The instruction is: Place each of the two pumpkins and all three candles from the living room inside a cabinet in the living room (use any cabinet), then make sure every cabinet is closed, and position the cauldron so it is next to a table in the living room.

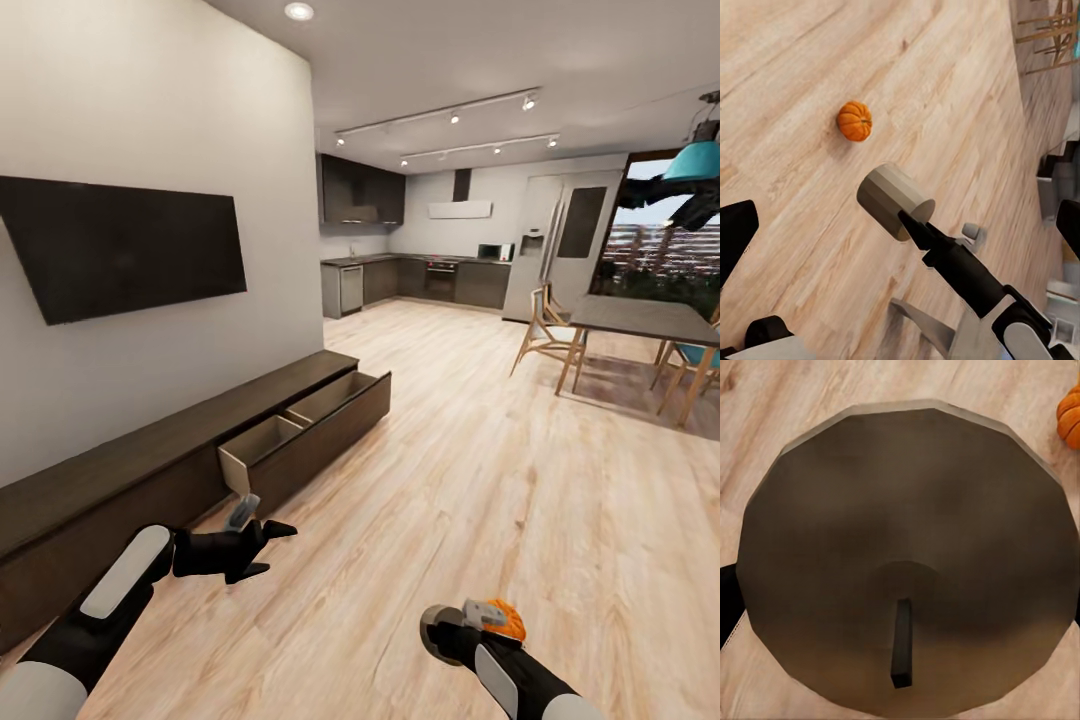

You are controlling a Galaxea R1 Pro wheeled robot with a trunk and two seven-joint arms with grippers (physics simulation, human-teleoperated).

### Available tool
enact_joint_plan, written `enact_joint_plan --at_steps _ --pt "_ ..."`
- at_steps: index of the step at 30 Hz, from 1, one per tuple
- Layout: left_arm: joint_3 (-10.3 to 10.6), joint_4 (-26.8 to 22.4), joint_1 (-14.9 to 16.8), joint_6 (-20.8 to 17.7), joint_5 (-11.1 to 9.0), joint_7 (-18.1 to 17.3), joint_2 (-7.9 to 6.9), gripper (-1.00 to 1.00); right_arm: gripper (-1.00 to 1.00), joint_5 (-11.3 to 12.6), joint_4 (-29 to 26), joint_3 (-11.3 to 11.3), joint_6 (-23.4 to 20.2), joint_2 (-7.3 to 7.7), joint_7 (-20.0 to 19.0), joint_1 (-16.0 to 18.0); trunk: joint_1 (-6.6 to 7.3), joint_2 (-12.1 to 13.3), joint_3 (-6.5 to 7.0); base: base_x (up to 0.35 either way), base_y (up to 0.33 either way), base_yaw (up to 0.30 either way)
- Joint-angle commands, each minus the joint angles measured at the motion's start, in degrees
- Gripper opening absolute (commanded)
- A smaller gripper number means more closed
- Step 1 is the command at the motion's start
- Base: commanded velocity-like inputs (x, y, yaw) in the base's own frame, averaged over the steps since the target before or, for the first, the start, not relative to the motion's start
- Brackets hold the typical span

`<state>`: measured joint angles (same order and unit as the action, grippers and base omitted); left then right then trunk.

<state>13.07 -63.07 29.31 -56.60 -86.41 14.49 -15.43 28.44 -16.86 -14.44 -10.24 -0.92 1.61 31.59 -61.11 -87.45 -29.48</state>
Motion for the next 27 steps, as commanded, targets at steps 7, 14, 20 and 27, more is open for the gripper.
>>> enact_joint_plan --at_steps 7,14,20,27 --pt "0.11 -0.03 0.05 0.0 -0.6 0.54 -0.04 1.0 -1.0 0.24 -0.11 -0.33 -0.22 -0.02 0.39 0.05 -0.03 -0.03 -0.06 0.341 0.04 0.083" --pt "0.12 -0.03 0.05 0.0 -0.6 0.6 0.03 1.0 -1.0 0.3 -0.13 -0.33 -0.22 0.04 0.24 0.04 -0.03 -0.03 -0.06 0.341 0.063 0.132" --pt "0.12 -0.03 0.05 0.0 -0.6 0.61 -0.02 1.0 -1.0 0.3 -0.12 -0.33 -0.3 0.04 0.25 0.05 -0.03 -0.03 -0.06 0.341 0.004 0.02" --pt "0.13 -0.03 0.05 0.0 -0.6 0.57 -0.04 1.0 -1.0 0.3 -0.15 -0.33 -0.26 0.04 0.15 0.05 -0.03 -0.03 -0.14 0.341 0.0 0.13"
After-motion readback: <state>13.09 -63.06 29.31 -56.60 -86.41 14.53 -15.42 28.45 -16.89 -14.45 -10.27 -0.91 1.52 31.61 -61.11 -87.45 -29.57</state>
